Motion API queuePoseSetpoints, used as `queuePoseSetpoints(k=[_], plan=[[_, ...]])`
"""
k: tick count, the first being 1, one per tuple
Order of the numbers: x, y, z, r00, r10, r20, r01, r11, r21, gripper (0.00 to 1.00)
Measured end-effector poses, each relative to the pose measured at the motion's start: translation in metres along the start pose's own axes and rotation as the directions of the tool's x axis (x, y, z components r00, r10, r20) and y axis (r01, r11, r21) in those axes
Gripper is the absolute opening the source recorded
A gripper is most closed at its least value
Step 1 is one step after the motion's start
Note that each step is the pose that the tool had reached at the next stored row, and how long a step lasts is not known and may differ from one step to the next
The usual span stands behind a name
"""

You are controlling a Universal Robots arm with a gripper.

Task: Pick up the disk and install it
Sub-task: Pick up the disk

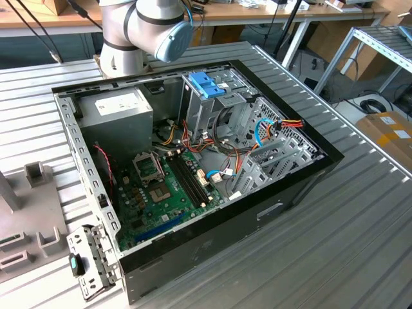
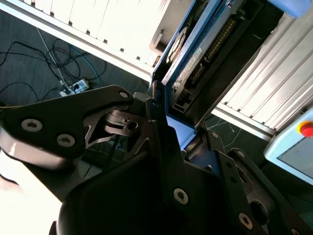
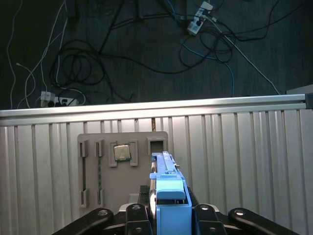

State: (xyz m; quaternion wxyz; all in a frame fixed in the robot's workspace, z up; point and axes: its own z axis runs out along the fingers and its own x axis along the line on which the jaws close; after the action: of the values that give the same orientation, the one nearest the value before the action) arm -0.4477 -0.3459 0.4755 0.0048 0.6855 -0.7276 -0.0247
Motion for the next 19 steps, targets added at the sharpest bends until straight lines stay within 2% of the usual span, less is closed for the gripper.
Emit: queuePoseSetpoints(k=[19], plan=[[-0.0005, 0.0007, -0.0168, 1.0, 0.0, 0.0, 0.0, 1.0, -0.0001, 0.37]])
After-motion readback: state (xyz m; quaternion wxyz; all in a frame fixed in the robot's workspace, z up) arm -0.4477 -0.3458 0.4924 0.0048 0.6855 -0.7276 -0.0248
